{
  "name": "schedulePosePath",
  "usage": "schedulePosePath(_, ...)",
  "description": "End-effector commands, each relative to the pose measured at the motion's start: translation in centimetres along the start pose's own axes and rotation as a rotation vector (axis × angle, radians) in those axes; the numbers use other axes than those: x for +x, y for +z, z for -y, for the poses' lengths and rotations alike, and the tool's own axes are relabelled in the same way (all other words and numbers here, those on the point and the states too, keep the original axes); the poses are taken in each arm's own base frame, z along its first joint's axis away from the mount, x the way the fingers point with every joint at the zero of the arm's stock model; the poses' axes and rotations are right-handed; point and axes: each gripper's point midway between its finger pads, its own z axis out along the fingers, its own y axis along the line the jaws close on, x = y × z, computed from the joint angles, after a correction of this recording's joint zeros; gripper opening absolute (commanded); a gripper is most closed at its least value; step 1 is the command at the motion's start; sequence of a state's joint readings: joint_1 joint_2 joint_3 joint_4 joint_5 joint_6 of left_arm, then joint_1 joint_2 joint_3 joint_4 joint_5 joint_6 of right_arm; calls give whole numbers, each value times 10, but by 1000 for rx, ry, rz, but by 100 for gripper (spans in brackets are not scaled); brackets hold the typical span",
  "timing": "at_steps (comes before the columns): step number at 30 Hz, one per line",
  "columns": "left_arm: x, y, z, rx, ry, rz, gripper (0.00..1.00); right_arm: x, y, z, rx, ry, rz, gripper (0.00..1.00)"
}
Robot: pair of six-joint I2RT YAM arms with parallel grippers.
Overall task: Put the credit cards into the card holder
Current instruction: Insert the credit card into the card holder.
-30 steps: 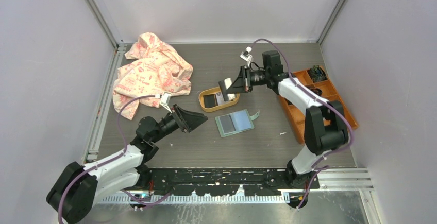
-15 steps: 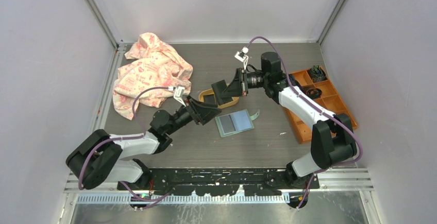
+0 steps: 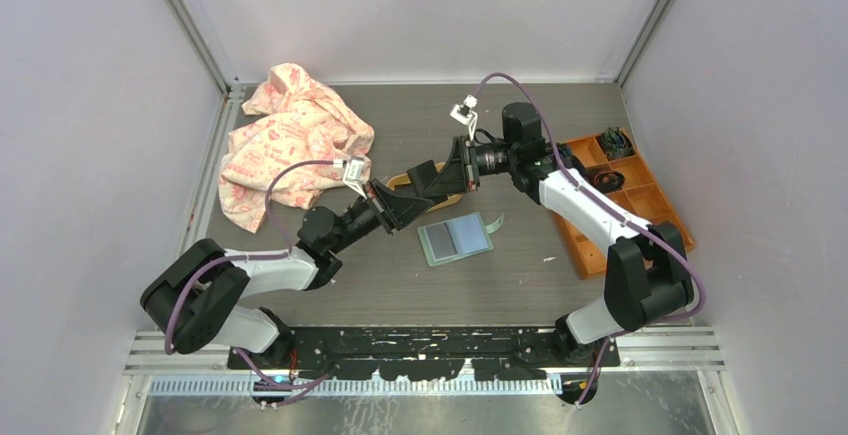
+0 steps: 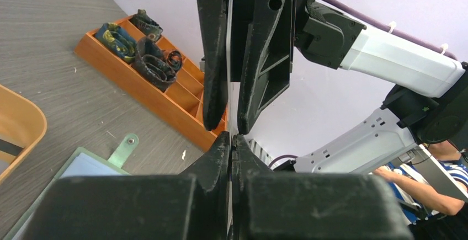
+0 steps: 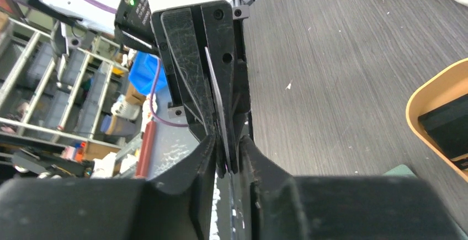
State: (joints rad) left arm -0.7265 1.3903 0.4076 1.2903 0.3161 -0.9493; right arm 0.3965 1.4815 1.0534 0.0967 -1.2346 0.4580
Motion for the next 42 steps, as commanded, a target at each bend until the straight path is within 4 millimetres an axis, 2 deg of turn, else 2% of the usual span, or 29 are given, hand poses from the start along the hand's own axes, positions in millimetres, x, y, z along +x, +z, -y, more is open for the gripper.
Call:
schedulePosePath(1,-8,3,21,89,63,11,0,-9,-11,-20,16,-158,-14,34)
schedulePosePath(4,7,-2,21,95,76,-72,0,-9,-21,-18,46,-185,-22,46)
schedulePosePath(8,29,-8,20,101,67,-212,0,-7,-26,-21,44,-217,-24,48)
schedulePosePath(13,36,-11,19,101,74,-260,0,-3,-28,-26,25,-240,-39,45)
schedulePosePath(15,36,-11,20,105,75,-272,0,0,-29,-27,20,-252,-48,40)
schedulePosePath(19,36,-9,21,111,73,-282,0,6,-30,-29,11,-269,-57,24)
schedulePosePath(22,36,-8,20,107,70,-280,0,9,-31,-30,16,-286,-63,3)
schedulePosePath(23,35,-8,18,96,66,-275,3,9,-32,-28,28,-289,-65,1)
schedulePosePath(25,32,-10,11,51,48,-259,20,12,-33,-23,59,-291,-71,1)
schedulePosePath(29,28,-27,-13,-118,32,-221,43,21,-38,2,163,-259,-80,1)
schedulePosePath(33,30,-54,-37,-303,16,-202,57,31,-48,44,326,-191,-73,1)
schedulePosePath(38,37,-82,-58,-461,-89,-162,60,44,-68,92,449,-42,-87,1)
schedulePosePath(42,45,-89,-66,-504,-167,-149,57,67,-71,118,491,59,-156,1)
